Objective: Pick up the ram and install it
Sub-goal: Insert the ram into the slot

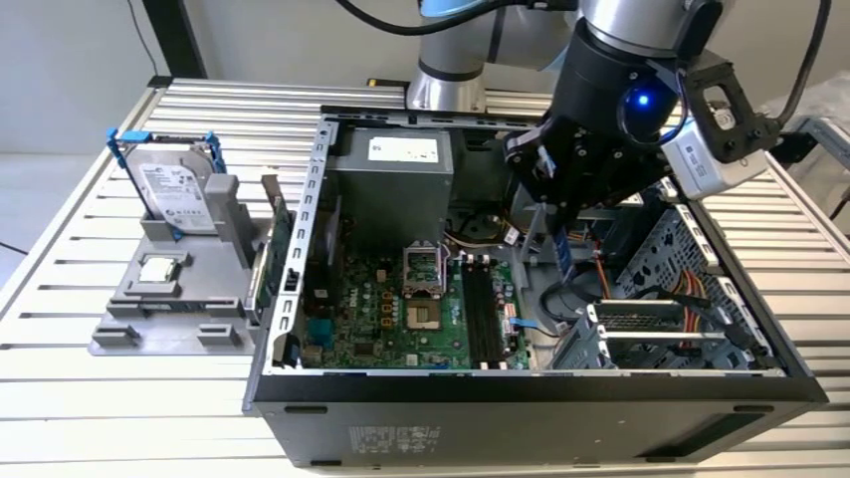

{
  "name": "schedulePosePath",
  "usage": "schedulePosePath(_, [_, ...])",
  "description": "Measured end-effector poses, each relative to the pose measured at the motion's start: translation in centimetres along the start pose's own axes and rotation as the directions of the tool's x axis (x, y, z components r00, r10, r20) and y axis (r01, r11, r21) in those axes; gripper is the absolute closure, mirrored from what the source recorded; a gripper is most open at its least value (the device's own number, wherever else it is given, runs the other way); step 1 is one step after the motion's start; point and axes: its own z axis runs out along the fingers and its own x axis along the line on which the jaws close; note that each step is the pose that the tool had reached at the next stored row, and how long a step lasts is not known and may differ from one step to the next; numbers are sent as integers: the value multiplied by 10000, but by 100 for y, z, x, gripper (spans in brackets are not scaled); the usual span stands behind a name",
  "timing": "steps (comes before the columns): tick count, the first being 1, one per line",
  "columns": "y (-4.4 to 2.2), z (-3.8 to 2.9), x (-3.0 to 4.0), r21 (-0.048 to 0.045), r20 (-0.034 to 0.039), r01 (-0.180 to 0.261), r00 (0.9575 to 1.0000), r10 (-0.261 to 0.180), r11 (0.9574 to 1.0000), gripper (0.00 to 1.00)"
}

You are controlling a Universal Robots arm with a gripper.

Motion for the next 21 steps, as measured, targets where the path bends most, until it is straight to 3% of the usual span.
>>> schedulePosePath(7, [0,68,58,3,2,-67,10000,67,10000,100])
schedulePosePath(21, [0,72,60,4,2,-74,10000,74,10000,100])
